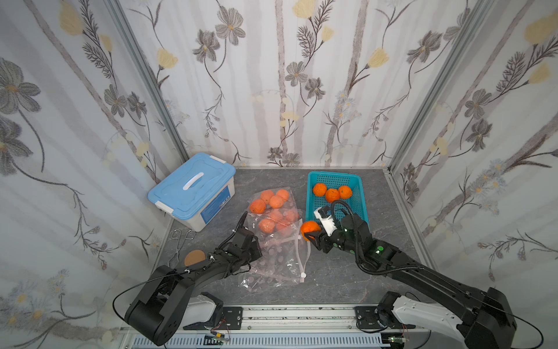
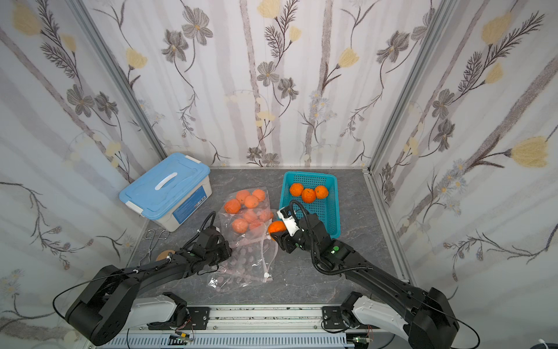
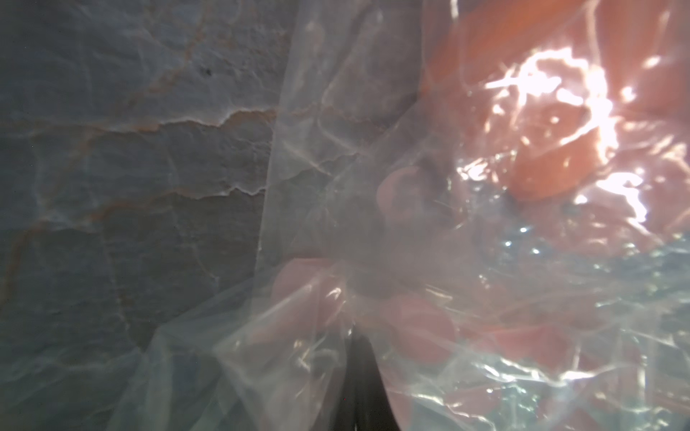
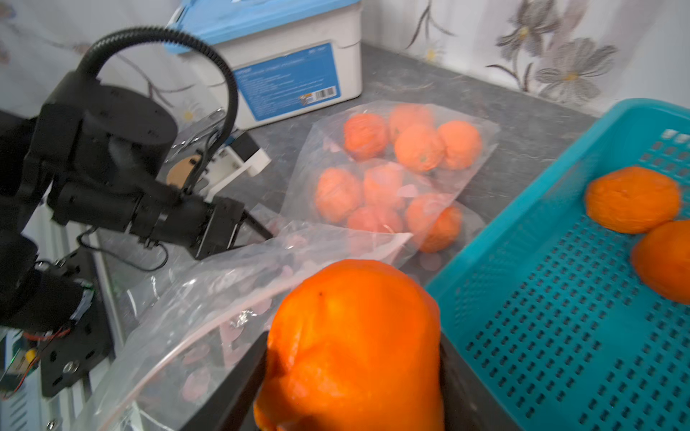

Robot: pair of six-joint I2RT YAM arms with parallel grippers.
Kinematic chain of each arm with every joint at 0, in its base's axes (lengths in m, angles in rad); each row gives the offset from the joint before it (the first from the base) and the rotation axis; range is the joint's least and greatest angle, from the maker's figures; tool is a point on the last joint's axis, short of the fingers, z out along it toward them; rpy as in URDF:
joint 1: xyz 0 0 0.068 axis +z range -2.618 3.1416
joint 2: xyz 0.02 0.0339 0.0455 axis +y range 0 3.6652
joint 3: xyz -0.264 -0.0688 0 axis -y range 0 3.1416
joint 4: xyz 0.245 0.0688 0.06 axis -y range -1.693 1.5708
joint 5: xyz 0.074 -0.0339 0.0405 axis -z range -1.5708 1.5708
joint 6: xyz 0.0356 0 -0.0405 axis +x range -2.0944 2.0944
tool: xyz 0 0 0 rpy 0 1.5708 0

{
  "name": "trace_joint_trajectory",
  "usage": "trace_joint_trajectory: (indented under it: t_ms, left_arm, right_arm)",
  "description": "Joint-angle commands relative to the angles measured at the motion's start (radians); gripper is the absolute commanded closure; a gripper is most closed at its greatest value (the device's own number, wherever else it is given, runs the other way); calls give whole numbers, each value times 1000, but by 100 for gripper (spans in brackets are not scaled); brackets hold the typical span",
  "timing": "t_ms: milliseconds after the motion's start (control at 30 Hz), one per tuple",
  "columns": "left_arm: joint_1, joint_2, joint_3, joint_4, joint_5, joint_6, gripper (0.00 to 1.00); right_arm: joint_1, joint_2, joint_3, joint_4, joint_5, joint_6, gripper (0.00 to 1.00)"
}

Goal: Open the zip-top bag and take out the orange
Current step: Pick up the orange from the zipper food storage bag, then place the orange in the basket.

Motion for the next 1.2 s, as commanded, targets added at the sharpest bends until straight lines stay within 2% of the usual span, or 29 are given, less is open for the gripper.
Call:
trace_joint_trajectory:
  t_ms: [0,100,200,467,600,767,1067,1167]
  left_arm:
    - [1,6,2,-98,-9,13,100]
    - [1,4,4,-101,-11,15,100]
    - [1,6,8,-95,-6,18,100]
    - [1,30,21,-80,15,12,100]
    - [1,9,29,-103,11,15,100]
    - [1,-39,39,-145,3,20,100]
    - [1,-115,39,-207,-7,21,100]
    - [1,-133,51,-229,0,21,96]
  right_arm:
    - [-80,-36,-1,17,56,91,47]
    - [-177,-12,5,37,86,129,47]
    - [-269,77,34,58,52,189,46]
    - [-363,378,167,163,17,240,47]
    - [-372,567,246,221,1,266,46]
    - [-371,729,352,251,-41,307,46]
    - [-378,886,464,205,15,319,40]
    - [-377,918,492,208,24,321,38]
